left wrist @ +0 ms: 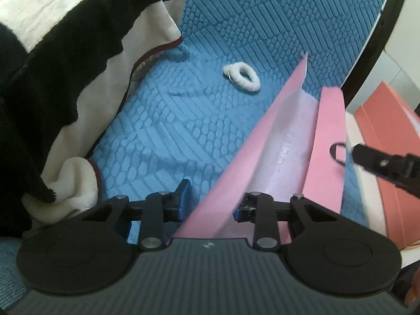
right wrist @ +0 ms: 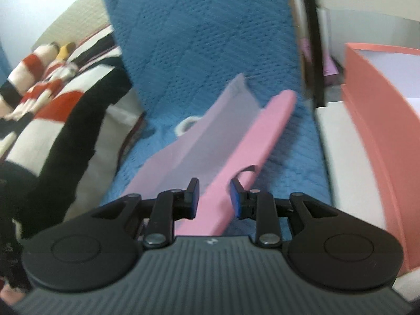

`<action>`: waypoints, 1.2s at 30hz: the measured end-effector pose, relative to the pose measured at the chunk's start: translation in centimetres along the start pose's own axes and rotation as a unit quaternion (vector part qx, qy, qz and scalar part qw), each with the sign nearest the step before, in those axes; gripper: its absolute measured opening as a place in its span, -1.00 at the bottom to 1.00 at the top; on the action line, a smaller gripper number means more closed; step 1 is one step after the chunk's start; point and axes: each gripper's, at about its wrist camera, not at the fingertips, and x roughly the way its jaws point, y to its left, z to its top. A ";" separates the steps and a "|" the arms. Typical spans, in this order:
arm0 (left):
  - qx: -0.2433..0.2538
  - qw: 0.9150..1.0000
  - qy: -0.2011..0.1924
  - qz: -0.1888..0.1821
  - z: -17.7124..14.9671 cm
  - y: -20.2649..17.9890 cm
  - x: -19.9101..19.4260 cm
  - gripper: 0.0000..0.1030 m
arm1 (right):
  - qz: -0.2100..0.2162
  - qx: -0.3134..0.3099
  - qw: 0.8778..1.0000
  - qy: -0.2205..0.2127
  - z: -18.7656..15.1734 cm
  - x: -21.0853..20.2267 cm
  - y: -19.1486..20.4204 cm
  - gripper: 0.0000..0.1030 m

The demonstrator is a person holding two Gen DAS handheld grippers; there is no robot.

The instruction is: Organize objects

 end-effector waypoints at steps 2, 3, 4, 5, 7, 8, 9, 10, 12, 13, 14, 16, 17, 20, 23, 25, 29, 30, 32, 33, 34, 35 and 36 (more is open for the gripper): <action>-0.011 1.000 -0.002 -0.010 0.1 0.2 -0.3 -0.28 | 0.008 -0.015 1.000 0.012 0.2 0.9 1.1 -0.43; -0.016 1.000 -0.002 -0.015 0.2 0.3 -0.4 -0.28 | 0.016 -0.019 1.000 0.018 0.3 1.3 1.6 -0.43; -0.020 1.000 -0.003 -0.019 0.3 0.5 -0.5 -0.28 | 0.028 -0.020 0.999 0.025 0.5 1.9 2.0 -0.43; -0.022 1.000 -0.003 -0.021 0.4 0.6 -0.6 -0.28 | 0.041 -0.018 0.998 0.034 0.7 2.5 2.4 -0.43; -0.028 0.999 -0.005 -0.030 0.4 0.8 -0.9 -0.28 | 0.060 -0.007 0.997 0.050 1.0 3.9 2.9 -0.45; -0.033 0.999 -0.008 -0.036 0.5 1.0 -1.1 -0.28 | 0.068 0.001 0.996 0.059 1.1 4.7 3.0 -0.45; -0.037 0.998 -0.011 -0.040 0.6 1.1 -1.4 -0.28 | 0.077 0.012 0.995 0.068 1.2 5.5 3.0 -0.45; -0.041 0.998 -0.015 -0.043 0.6 1.3 -1.7 -0.28 | 0.085 0.021 0.993 0.077 1.3 6.2 2.9 -0.45; -0.050 0.997 -0.022 -0.051 0.7 1.7 -2.2 -0.28 | 0.095 0.044 0.990 0.093 1.3 7.4 2.9 -0.45; -0.054 0.997 -0.028 -0.057 0.8 1.9 -2.5 -0.28 | 0.102 0.054 0.988 0.101 1.3 8.0 2.8 -0.45; -0.056 0.996 -0.033 -0.060 0.9 2.0 -2.9 -0.28 | 0.106 0.060 0.987 0.108 1.2 8.4 2.8 -0.45; -0.053 0.995 -0.046 -0.065 1.0 2.1 -3.8 -0.28 | 0.103 0.070 0.985 0.121 1.1 9.2 2.8 -0.46; -0.052 0.995 -0.054 -0.067 1.1 2.2 -4.4 -0.28 | 0.103 0.072 0.984 0.126 1.0 9.5 2.8 -0.46; -0.045 0.993 -0.072 -0.077 0.9 2.3 -5.9 -0.28 | 0.096 0.068 0.983 0.141 0.9 10.5 3.0 -0.51; -0.034 0.992 -0.071 -0.095 0.7 1.9 -6.5 -0.28 | 0.092 0.071 0.982 0.146 0.7 10.9 2.7 -0.53; -0.019 0.992 -0.070 -0.102 0.4 1.5 -6.9 -0.28 | 0.095 0.080 0.981 0.146 0.7 10.9 2.3 -0.53; -0.005 0.992 -0.046 -0.115 0.0 0.8 -6.0 -0.28 | 0.100 0.093 0.979 0.148 0.9 10.9 1.7 -0.53; -0.007 0.993 -0.039 -0.114 -0.1 0.8 -5.5 -0.28 | 0.101 0.097 0.979 0.147 0.9 10.8 1.6 -0.53; -0.022 0.993 -0.010 -0.113 -0.1 1.2 -3.9 -0.28 | 0.101 0.099 0.980 0.143 1.1 10.5 1.3 -0.52; -0.032 0.993 0.009 -0.114 -0.1 1.4 -3.0 -0.28 | 0.100 0.099 0.980 0.142 1.2 10.4 1.2 -0.51; -0.043 0.992 0.026 -0.113 -0.2 1.6 -2.0 -0.28 | 0.098 0.099 0.980 0.140 1.3 10.2 1.1 -0.51; -0.049 0.992 0.035 -0.109 -0.2 1.7 -1.4 -0.28 | 0.095 0.098 0.981 0.138 1.4 10.0 0.9 -0.51; -0.049 0.992 0.044 -0.105 -0.2 1.7 -0.8 -0.28 | 0.091 0.097 0.982 0.136 1.5 9.8 0.7 -0.49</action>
